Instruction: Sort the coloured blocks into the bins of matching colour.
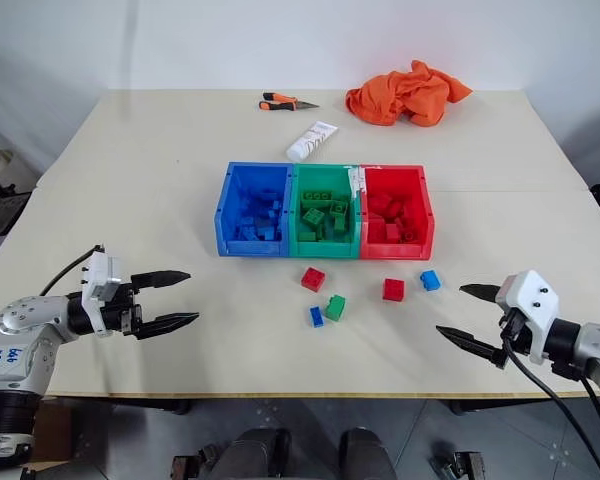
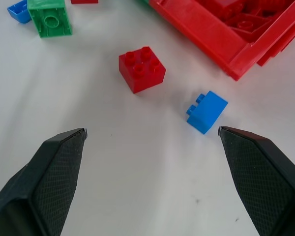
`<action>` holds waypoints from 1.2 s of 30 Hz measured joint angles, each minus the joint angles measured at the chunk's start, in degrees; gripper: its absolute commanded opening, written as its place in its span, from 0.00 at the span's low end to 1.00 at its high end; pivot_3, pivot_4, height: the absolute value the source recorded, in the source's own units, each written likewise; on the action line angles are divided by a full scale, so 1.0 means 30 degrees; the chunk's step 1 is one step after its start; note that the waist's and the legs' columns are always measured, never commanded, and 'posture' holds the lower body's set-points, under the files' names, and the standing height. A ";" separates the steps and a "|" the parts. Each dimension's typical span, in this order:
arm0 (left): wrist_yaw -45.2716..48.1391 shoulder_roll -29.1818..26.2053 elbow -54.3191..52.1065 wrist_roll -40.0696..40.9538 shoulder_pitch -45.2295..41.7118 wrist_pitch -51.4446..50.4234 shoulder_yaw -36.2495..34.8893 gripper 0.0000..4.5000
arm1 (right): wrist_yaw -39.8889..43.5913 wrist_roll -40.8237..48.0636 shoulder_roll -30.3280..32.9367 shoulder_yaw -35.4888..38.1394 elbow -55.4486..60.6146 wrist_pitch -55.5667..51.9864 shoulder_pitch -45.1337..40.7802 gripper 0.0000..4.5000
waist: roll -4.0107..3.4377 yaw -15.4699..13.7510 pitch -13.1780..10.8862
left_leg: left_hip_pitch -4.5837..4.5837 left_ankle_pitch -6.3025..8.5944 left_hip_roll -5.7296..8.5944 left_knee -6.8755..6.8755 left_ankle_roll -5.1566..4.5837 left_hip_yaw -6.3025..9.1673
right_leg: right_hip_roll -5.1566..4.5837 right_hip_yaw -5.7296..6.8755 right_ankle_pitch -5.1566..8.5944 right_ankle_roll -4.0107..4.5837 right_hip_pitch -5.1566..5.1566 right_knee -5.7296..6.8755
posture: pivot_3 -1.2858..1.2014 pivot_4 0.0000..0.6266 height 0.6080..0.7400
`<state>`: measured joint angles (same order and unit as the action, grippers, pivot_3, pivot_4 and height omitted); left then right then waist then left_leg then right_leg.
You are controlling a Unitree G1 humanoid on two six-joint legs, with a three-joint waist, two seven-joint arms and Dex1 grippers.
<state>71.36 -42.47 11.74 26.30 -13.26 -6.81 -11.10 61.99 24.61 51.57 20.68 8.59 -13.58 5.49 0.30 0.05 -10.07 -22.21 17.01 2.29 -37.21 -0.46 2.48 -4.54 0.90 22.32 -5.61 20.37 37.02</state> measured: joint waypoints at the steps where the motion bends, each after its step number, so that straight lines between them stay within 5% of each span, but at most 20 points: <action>1: 0.0000 0.0016 0.0002 0.0031 -0.0018 0.0073 -0.0001 1.00 | 0.0021 -0.0006 0.0000 0.0000 -0.0062 0.0014 -0.0044 1.00 | -0.0001 0.0000 0.0000 | 0.0000 0.0000 0.0000 -0.0001 0.0000 -0.0001 | 0.0000 -0.0001 0.0000 0.0000 0.0000 0.0001 | 0.52 0.24 1.00; 13: 0.0185 0.0144 -0.1054 0.0466 -0.0376 -0.1597 0.0567 1.00 | 0.0089 -0.0342 0.0569 0.0127 -0.0394 -0.0390 0.0539 1.00 | -0.0002 -0.0003 0.0000 | 0.0001 -0.0001 0.0000 -0.0002 0.0000 -0.0001 | 0.0001 0.0001 0.0000 0.0000 0.0001 0.0019 | 0.52 0.24 1.00; 22: 0.1599 -0.0129 -0.1341 0.0486 -0.0331 -0.2279 0.0961 1.00 | 0.1437 -0.1341 0.2344 0.4260 -0.2132 -0.0067 0.3985 1.00 | 0.0001 0.0023 -0.0001 | 0.0010 0.0005 -0.0003 -0.0002 -0.0010 -0.0017 | 0.0008 -0.0007 0.0000 0.0000 -0.0015 0.0001 | 0.52 0.24 1.00; 36: 0.0988 0.0324 -0.2855 0.0615 0.0977 -0.2022 0.0617 1.00 | 0.0856 -0.1417 0.1370 -0.0478 -0.4617 -0.0782 -0.3177 1.00 | -0.0003 0.0022 -0.0003 | 0.0007 0.0000 -0.0003 -0.0032 -0.0005 -0.0020 | 0.0000 -0.0016 0.0000 0.0000 -0.0007 0.0025 | 0.52 0.24 1.00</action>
<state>74.32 -41.50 3.17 28.14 -10.33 -12.87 -9.25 64.56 20.35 55.67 19.25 -5.26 -15.93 -4.04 0.29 0.12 -10.08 -22.19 17.01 2.28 -37.31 -0.48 2.42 -4.54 0.86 22.32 -5.61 20.35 37.09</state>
